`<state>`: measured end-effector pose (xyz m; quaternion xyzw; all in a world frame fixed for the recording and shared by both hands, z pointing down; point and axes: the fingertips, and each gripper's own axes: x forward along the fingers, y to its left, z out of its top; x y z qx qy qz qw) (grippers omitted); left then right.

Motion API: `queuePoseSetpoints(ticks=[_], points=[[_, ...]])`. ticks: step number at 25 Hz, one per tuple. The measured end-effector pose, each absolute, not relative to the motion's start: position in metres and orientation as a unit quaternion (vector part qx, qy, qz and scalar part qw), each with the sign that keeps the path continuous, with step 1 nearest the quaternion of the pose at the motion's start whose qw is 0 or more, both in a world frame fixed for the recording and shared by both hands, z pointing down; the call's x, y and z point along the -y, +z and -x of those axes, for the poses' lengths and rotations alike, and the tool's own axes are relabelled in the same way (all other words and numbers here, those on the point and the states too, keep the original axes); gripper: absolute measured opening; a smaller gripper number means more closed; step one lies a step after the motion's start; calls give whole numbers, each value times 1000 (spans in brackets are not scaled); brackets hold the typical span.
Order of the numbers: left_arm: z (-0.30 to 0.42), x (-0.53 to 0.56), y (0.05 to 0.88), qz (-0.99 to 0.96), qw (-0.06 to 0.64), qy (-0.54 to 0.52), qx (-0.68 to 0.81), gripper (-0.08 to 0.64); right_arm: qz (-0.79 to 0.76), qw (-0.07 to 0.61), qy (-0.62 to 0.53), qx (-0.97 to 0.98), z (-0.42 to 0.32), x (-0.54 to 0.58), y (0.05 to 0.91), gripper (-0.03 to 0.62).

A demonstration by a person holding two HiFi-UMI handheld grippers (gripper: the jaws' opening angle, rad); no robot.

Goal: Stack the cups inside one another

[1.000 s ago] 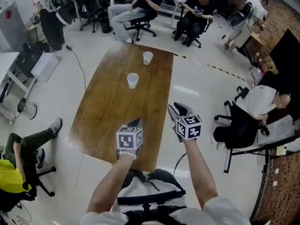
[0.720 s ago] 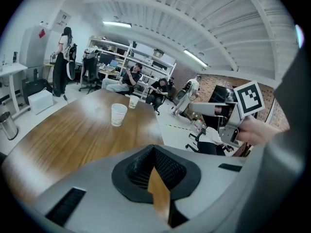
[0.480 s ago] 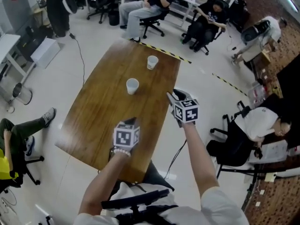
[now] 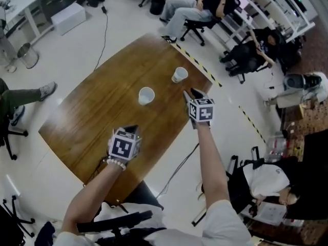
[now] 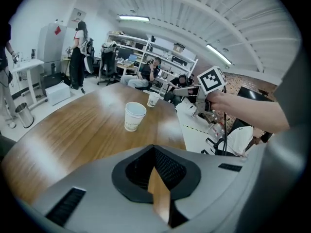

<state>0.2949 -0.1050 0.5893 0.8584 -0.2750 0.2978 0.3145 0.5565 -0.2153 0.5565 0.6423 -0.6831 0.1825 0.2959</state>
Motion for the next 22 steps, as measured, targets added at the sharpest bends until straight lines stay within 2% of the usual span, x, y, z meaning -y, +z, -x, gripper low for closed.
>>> queuePoseSetpoints(ticks=[9,22], points=[[-322,140,591,-854,315,299,289,-2,-609,333,190,694,-554,276,586,172],[-325,150,613,-839,360,295,281,-2,-590,398,159,684,-566,331,626,150]])
